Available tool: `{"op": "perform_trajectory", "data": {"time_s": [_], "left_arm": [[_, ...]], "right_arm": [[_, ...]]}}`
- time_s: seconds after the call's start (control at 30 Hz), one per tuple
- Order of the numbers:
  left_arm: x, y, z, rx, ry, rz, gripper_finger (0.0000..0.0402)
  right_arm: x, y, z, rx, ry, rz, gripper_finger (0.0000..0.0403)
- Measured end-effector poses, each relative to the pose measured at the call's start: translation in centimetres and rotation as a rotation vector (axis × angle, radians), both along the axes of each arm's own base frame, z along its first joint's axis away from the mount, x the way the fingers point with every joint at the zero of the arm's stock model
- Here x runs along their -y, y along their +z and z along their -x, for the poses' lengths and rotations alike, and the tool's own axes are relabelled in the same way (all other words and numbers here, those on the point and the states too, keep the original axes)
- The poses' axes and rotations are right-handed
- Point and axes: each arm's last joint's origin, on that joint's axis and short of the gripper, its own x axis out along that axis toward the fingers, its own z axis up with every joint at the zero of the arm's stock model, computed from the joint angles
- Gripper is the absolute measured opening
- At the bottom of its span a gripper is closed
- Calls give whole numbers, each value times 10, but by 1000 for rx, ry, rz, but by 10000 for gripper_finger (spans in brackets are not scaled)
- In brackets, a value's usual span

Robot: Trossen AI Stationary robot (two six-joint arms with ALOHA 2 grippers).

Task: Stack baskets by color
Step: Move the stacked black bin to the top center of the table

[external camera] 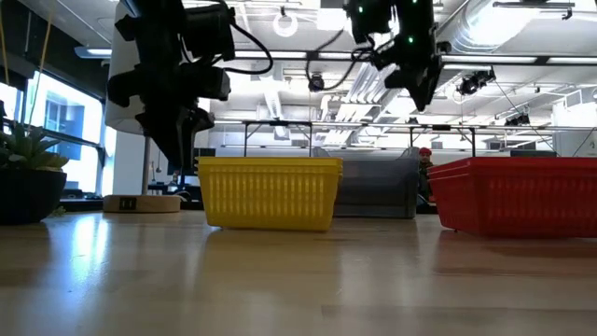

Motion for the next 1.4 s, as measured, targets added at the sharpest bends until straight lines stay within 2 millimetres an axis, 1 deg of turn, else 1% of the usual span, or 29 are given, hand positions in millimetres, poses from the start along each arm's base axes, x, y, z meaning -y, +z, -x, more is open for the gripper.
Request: {"op": "perform_trajectory", "data": {"time_s": [0.13, 0.27, 0.4, 0.5, 0.67, 0.93, 1.07, 1.23, 1.4], "left_arm": [[0, 0, 0, -1, 7, 2, 111], [0, -1, 1, -6, 25, 10, 111], [1, -1, 2, -23, 28, 15, 111], [1, -1, 4, -42, 30, 22, 111], [3, -2, 6, -63, 35, 29, 111], [4, -2, 8, -89, 26, 35, 111], [5, 1, 10, -77, 42, 37, 111], [7, 10, 14, -37, 30, 27, 111], [8, 20, 18, 8, 34, 16, 111]], "right_arm": [[29, -1, 10, 55, -97, -36, 126], [53, -3, 18, 119, -168, -79, 126], [71, -4, 25, 215, -216, -156, 126], [82, -9, 28, 224, -245, -181, 126], [94, -23, 28, 175, -289, -184, 126], [110, -53, 20, 118, -329, -266, 125], [117, -67, 15, 96, -332, -285, 125], [124, -80, 6, 130, -298, -308, 125], [127, -82, -6, 228, -256, -285, 125]]}}
